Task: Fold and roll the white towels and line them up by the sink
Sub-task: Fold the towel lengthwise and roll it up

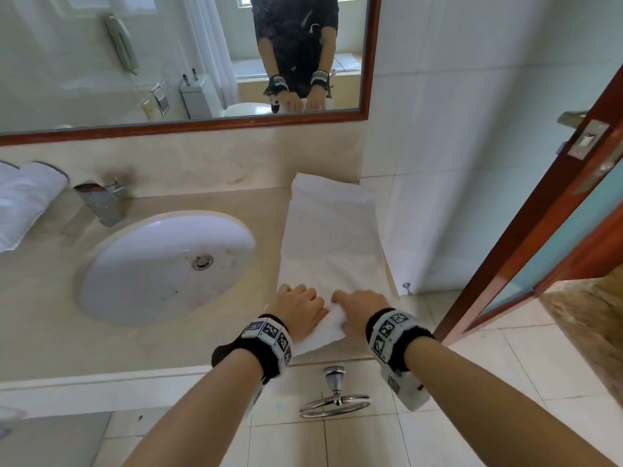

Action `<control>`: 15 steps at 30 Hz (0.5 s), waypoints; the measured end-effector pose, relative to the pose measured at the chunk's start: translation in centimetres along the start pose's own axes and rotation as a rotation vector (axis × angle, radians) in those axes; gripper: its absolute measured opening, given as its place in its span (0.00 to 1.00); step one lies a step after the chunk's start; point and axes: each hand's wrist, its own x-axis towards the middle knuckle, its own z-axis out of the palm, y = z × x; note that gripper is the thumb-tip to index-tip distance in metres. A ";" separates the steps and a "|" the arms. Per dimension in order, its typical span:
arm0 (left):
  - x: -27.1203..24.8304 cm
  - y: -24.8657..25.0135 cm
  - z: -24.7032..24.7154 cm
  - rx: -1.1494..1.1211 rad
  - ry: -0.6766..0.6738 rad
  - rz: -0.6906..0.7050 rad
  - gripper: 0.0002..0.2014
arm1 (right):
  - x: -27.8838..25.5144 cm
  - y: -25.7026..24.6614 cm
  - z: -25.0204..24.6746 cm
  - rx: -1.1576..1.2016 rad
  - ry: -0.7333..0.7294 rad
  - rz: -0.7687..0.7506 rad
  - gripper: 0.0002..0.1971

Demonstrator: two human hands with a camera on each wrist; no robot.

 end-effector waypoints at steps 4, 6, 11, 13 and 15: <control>0.4 -1.5 -0.8 -0.113 0.004 -0.122 0.27 | 2.8 1.8 -2.7 0.296 -0.129 0.148 0.25; 0.8 -1.5 -1.5 -0.100 -0.066 -0.131 0.24 | 3.9 2.2 -3.1 0.350 -0.198 0.185 0.27; 3.9 -2.3 -1.9 -0.308 -0.182 -0.322 0.18 | 5.2 2.5 -2.9 0.142 0.022 0.048 0.26; 5.4 -3.3 -1.9 -0.367 -0.233 -0.383 0.20 | 4.8 3.0 -1.7 -0.080 0.333 -0.098 0.22; 6.8 -4.2 -1.7 -0.300 -0.249 -0.372 0.22 | 4.0 3.4 -0.2 -0.223 0.334 -0.160 0.26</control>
